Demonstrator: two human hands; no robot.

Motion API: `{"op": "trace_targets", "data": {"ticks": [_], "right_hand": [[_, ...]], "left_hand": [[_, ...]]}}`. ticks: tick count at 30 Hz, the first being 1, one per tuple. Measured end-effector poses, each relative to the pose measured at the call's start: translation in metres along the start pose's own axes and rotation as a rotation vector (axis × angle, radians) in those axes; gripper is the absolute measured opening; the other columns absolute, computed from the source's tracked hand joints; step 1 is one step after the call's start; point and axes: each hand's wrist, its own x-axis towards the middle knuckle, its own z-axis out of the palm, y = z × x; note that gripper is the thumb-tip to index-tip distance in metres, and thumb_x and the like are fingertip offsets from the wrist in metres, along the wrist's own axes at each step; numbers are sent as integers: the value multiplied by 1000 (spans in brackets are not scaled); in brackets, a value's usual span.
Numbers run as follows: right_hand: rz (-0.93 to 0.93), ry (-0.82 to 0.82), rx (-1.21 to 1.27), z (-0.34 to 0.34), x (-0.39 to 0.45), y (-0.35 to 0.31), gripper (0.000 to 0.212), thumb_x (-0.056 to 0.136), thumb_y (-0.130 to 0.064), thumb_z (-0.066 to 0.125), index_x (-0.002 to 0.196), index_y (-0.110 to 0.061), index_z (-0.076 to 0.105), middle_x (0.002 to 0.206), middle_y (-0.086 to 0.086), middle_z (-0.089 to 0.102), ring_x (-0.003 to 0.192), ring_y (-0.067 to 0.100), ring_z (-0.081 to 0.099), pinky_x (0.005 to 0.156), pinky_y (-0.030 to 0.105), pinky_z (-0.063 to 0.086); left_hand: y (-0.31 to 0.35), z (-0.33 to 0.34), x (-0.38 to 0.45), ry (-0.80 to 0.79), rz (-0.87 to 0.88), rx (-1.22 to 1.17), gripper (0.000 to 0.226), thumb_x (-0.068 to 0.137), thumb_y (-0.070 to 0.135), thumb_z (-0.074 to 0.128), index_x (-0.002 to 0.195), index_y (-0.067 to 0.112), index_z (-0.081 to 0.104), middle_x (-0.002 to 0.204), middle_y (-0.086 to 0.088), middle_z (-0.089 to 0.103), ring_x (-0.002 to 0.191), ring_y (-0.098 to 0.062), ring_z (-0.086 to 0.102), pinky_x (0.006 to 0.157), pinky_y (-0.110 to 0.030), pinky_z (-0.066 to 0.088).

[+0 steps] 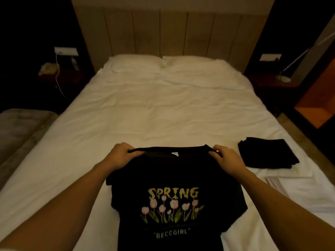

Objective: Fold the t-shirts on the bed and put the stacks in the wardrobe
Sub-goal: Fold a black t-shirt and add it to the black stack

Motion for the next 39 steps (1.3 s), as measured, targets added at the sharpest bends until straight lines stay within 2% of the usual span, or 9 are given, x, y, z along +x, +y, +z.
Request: {"op": "trace_targets", "data": {"ticks": [2, 8, 16, 26, 29, 31, 35, 37, 39], "right_hand": [[22, -19, -28, 18, 26, 19, 18, 99, -45, 49, 85, -35, 55, 76, -1, 63, 79, 27, 62, 59, 37, 44], [38, -83, -77, 61, 116, 48, 20, 102, -42, 44, 97, -30, 60, 73, -3, 56, 70, 22, 53, 49, 29, 28], [146, -180, -113, 131, 199, 79, 26, 102, -43, 44, 103, -30, 66, 84, -3, 61, 76, 21, 54, 53, 27, 33], [266, -251, -166, 199, 264, 129, 25, 102, -42, 44, 106, -31, 66, 91, -2, 62, 85, 24, 60, 64, 32, 41], [299, -266, -138, 216, 277, 134, 24, 102, -41, 44, 104, -30, 66, 90, -2, 63, 85, 23, 60, 63, 31, 39], [308, -266, -127, 223, 288, 134, 25, 102, -40, 44, 106, -30, 66, 95, -1, 66, 89, 24, 62, 65, 32, 40], [327, -246, -129, 234, 301, 132, 26, 103, -38, 44, 110, -27, 66, 104, 1, 68, 96, 26, 61, 69, 33, 40], [356, -248, -117, 239, 302, 133, 28, 103, -39, 44, 115, -27, 66, 110, 2, 68, 101, 27, 62, 73, 34, 41], [385, -270, -123, 242, 305, 134, 27, 102, -40, 44, 116, -29, 65, 111, 2, 68, 103, 28, 62, 74, 33, 41]], "left_hand": [[-9, 14, 32, -30, -21, 32, 50, 88, 44, 69, 64, 1, 68, 53, -13, 57, 50, -21, 54, 53, -29, 35], [-35, 46, 127, -34, -122, 83, 56, 86, 50, 68, 51, 11, 51, 42, 0, 39, 42, -22, 42, 54, -31, 30], [-85, 82, 216, -136, -220, 182, 60, 88, 53, 64, 49, 11, 45, 43, -1, 31, 42, -22, 35, 55, -31, 24], [-164, 151, 293, -145, -191, 193, 65, 84, 64, 61, 49, 12, 42, 46, -2, 38, 45, -21, 42, 53, -31, 29], [-178, 155, 306, -144, -214, 176, 65, 80, 68, 59, 53, 10, 56, 48, -1, 47, 50, -23, 52, 53, -31, 34], [-182, 155, 318, -153, -210, 176, 63, 79, 73, 59, 67, 12, 71, 56, -1, 58, 57, -21, 59, 54, -33, 42], [-184, 160, 336, -80, -216, 131, 49, 84, 60, 65, 47, 30, 52, 49, 5, 51, 53, -15, 54, 50, -29, 34], [-188, 166, 339, -89, -234, 121, 39, 86, 57, 65, 53, 36, 57, 52, 9, 54, 56, -11, 55, 51, -27, 35], [-193, 168, 341, -140, -259, 130, 43, 85, 61, 62, 60, 25, 66, 55, 3, 58, 58, -15, 59, 52, -29, 39]]}}
